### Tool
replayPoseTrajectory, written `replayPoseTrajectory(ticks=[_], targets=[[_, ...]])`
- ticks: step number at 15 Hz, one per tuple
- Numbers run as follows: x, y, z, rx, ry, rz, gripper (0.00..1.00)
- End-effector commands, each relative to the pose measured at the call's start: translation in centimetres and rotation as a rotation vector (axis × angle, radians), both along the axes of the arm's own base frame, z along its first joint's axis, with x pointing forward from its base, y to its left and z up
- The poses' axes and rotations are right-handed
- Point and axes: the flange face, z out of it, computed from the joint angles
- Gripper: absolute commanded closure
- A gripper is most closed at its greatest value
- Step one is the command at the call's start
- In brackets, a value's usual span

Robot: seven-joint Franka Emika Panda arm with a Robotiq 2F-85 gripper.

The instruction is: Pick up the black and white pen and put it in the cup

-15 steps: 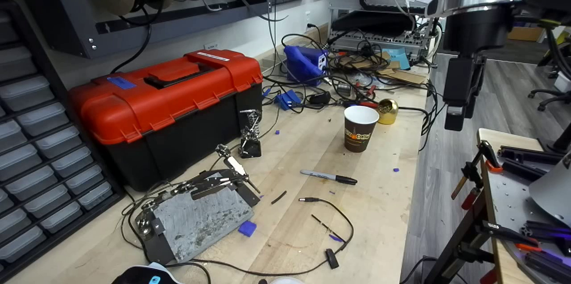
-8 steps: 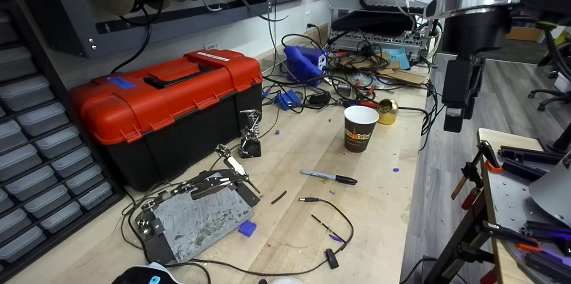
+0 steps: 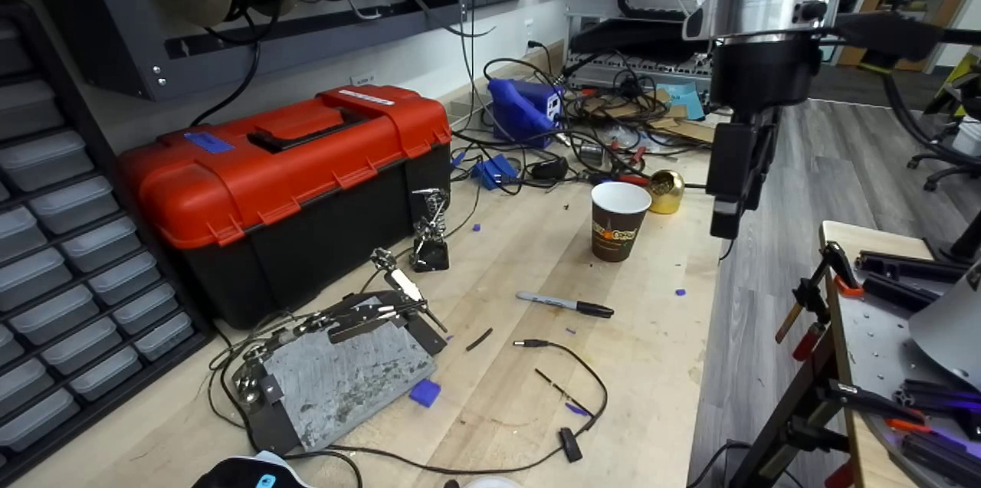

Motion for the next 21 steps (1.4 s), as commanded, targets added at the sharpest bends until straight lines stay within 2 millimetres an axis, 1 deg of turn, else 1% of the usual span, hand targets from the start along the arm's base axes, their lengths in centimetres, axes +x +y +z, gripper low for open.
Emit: replayPoseTrajectory(ticks=[1,6,9,11,14,17,18,19,21], targets=[[2.7,2.2,-0.2,-0.078,-0.021,0.026,0.00],[5.7,5.0,-1.2,-0.182,-0.021,0.076,0.00],[7.9,5.9,-2.1,-0.220,-0.013,0.093,0.00],[9.5,6.1,-3.0,-0.239,-0.008,0.103,0.00],[12.1,5.7,-4.3,-0.233,0.017,0.094,0.00],[13.9,5.2,-5.5,-0.218,0.043,0.072,0.00],[14.1,5.0,-5.7,-0.212,0.055,0.070,0.00],[13.3,4.9,-5.7,-0.202,0.027,0.084,0.00],[14.0,4.7,-6.3,-0.200,0.038,0.077,0.00]])
